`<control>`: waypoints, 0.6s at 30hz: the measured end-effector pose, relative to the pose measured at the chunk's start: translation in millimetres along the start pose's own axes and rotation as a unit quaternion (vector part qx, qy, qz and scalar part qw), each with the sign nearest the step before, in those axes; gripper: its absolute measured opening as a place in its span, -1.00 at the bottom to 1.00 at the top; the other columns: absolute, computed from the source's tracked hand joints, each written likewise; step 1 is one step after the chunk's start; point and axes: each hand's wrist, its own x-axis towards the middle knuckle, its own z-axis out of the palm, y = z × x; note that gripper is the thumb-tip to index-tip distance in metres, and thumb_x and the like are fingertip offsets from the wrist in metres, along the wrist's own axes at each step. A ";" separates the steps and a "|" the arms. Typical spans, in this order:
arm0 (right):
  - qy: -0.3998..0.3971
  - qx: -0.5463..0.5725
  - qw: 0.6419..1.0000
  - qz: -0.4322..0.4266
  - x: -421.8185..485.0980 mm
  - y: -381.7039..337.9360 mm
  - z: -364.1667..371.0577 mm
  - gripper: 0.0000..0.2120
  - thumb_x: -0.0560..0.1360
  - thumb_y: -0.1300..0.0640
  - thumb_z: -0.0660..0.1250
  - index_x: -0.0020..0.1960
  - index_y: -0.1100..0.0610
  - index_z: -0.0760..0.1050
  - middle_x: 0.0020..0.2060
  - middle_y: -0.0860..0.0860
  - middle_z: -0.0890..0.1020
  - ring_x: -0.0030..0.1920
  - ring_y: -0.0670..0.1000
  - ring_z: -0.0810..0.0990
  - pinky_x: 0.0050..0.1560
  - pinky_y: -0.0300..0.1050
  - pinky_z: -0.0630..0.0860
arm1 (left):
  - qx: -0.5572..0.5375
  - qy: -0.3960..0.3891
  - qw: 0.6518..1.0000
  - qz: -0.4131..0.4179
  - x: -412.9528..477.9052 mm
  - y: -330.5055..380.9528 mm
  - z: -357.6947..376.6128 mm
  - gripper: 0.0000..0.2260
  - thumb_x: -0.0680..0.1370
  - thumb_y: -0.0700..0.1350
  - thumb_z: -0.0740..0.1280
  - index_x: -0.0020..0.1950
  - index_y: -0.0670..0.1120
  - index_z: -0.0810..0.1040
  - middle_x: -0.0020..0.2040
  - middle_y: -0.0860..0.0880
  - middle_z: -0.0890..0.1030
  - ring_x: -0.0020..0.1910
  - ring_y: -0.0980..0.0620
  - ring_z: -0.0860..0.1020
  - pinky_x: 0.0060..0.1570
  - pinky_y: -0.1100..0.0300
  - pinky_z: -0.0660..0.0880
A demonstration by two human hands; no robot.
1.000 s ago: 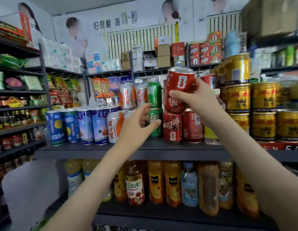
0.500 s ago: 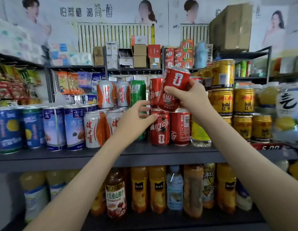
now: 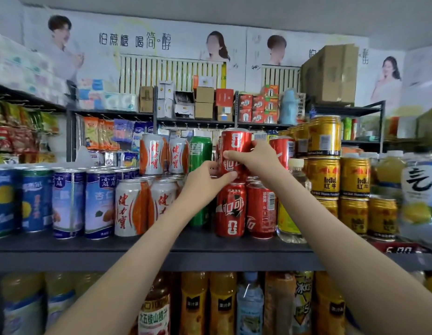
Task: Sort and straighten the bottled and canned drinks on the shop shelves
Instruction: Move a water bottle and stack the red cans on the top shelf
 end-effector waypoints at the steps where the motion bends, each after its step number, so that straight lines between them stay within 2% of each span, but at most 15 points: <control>1: -0.003 -0.004 1.000 0.000 0.8 0.1 -0.3 -0.61 0.35 -0.02 0.52 0.02 0.23 0.56 -0.09 0.13 0.68 -0.06 0.12 0.66 0.06 0.10 0.59 | 0.002 -0.002 1.000 -0.005 2.0 1.2 1.6 -0.41 0.47 0.13 0.40 0.41 -0.08 0.33 0.28 -0.01 0.51 0.11 0.09 0.50 -0.03 0.24 0.43; 5: -0.020 0.006 1.000 0.007 3.7 3.6 -1.3 -0.64 0.35 -0.03 0.51 0.02 0.13 0.51 -0.08 0.05 0.65 -0.05 0.04 0.64 0.08 0.04 0.59 | -0.010 -0.013 1.000 -0.016 5.8 3.6 6.9 -0.52 0.47 0.04 0.42 0.32 -0.07 0.39 0.13 0.02 0.56 -0.01 0.10 0.53 -0.17 0.27 0.45; 9: -0.019 0.034 0.999 0.014 6.6 10.1 -2.6 -0.57 0.31 -0.03 0.54 0.07 0.14 0.52 -0.07 0.04 0.66 -0.05 0.04 0.64 0.08 0.06 0.59 | -0.040 -0.023 0.999 -0.020 8.9 1.1 8.0 -0.54 0.45 0.04 0.45 0.27 -0.04 0.41 0.12 0.02 0.58 0.00 0.09 0.57 -0.07 0.19 0.51; 12: -0.010 0.029 1.000 0.002 5.3 11.1 -6.4 -0.62 0.33 -0.01 0.53 0.04 0.14 0.54 -0.10 0.03 0.66 -0.07 0.01 0.65 0.04 -0.01 0.60 | -0.040 -0.023 0.999 -0.013 7.7 2.5 10.1 -0.53 0.46 0.03 0.45 0.30 -0.04 0.39 0.14 0.02 0.58 0.00 0.10 0.56 -0.05 0.20 0.51; 15: 0.019 0.021 0.999 -0.019 -1.5 10.2 -13.1 -0.68 0.34 0.00 0.53 0.00 0.08 0.52 -0.11 -0.03 0.65 -0.07 -0.03 0.64 -0.05 -0.14 0.59 | 0.000 0.012 1.000 0.017 3.5 5.9 16.6 -0.45 0.47 0.03 0.43 0.38 -0.06 0.31 0.14 0.10 0.50 0.03 0.15 0.48 -0.12 0.33 0.44; 16: 0.034 0.020 0.999 -0.028 -3.5 10.9 -16.4 -0.68 0.34 0.00 0.53 0.00 0.06 0.51 -0.10 -0.05 0.65 -0.06 -0.04 0.64 -0.04 -0.14 0.59 | 0.020 0.041 0.998 0.034 2.4 6.5 19.7 -0.42 0.47 0.06 0.42 0.41 -0.06 0.29 0.18 0.11 0.47 0.09 0.14 0.46 -0.05 0.32 0.44; 18: 0.069 0.038 0.996 -0.039 -10.4 11.7 -26.3 -0.66 0.34 -0.02 0.53 0.02 0.04 0.49 -0.07 -0.05 0.65 -0.06 -0.06 0.64 -0.02 -0.10 0.61 | 0.062 0.097 0.991 0.073 -0.9 8.4 28.0 -0.38 0.47 0.10 0.40 0.44 -0.05 0.26 0.32 0.02 0.42 0.28 0.06 0.40 0.20 0.17 0.40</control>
